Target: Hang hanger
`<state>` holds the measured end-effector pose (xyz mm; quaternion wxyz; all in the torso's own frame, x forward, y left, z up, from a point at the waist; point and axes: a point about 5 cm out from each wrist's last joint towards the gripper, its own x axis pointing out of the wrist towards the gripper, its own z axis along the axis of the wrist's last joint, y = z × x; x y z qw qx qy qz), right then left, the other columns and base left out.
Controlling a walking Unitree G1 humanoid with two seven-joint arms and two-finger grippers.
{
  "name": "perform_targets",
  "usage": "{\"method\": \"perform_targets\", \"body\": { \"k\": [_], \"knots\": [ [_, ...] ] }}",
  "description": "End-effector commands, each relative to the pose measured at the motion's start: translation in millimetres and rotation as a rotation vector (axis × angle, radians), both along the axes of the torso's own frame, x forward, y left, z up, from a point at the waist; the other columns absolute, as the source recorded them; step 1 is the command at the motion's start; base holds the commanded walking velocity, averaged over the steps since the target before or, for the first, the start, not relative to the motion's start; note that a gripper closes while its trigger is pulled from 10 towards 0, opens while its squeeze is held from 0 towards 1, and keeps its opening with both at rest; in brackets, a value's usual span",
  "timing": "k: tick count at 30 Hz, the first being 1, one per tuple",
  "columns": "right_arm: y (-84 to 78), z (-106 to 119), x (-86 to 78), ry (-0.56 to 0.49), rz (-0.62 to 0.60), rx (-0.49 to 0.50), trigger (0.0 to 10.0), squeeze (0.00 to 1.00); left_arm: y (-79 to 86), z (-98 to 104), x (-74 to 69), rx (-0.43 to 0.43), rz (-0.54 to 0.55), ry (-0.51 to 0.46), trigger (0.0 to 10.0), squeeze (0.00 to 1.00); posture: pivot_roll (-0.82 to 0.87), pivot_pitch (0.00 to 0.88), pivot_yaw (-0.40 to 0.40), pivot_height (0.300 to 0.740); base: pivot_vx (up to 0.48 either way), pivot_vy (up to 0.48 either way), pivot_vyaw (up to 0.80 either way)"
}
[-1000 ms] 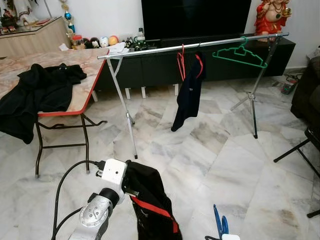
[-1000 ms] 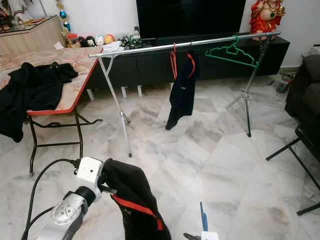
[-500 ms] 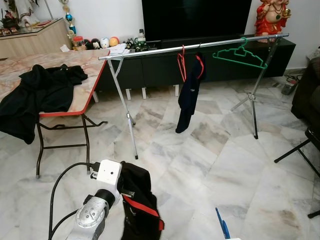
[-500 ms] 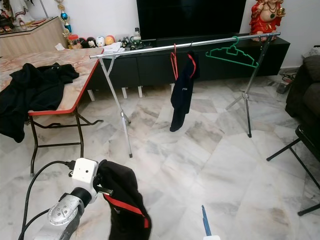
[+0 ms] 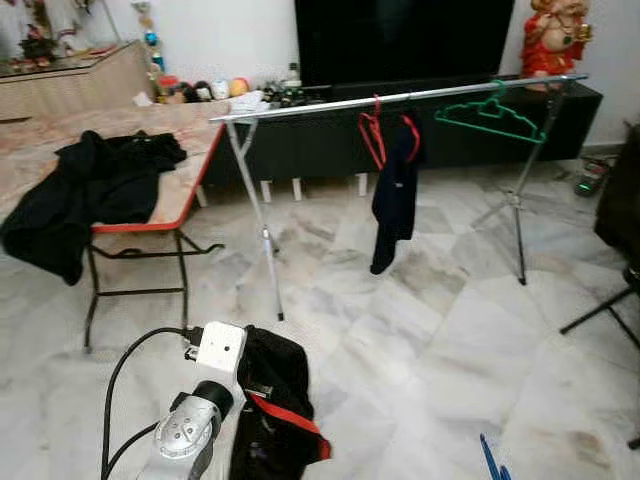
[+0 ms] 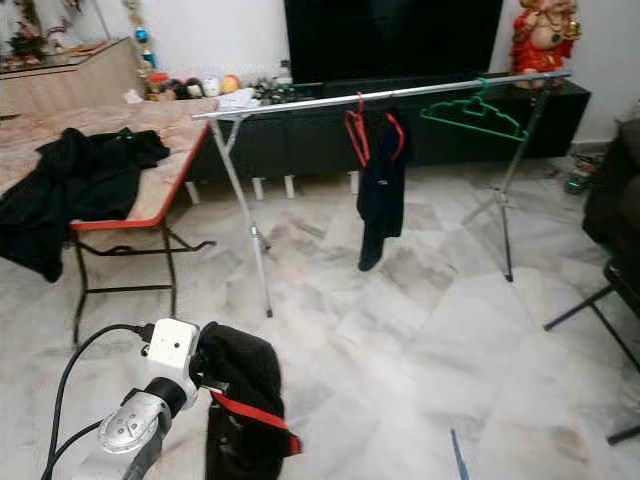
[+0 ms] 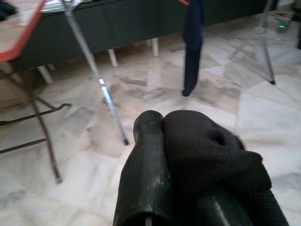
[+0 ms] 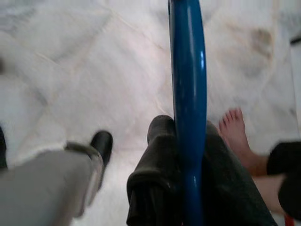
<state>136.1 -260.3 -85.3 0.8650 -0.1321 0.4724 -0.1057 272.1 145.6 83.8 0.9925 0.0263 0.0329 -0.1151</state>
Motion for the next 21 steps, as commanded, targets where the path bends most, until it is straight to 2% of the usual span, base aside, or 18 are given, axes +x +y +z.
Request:
{"method": "perform_targets", "body": {
  "k": [1,8,21],
  "knots": [
    [11.4,0.9,10.3,-0.035,0.022,0.022,10.0,0.00,2.4,3.5,1.2,0.001,0.004,-0.008,10.0,0.00,-0.07,0.004,0.089,0.740,0.000,0.480,0.00],
    [22.0,0.6,17.3,-0.042,0.046,0.034,10.0,0.00,2.4,3.8,1.3,0.000,0.003,-0.008,10.0,0.00,-0.07,0.007,0.090,0.740,0.000,0.480,0.00],
    [28.3,-0.5,19.6,-0.030,0.058,0.050,10.0,0.00,4.0,4.3,2.2,0.003,0.010,-0.006,10.0,0.00,-0.06,0.016,0.088,0.740,0.000,0.480,0.00]
  ]
}}
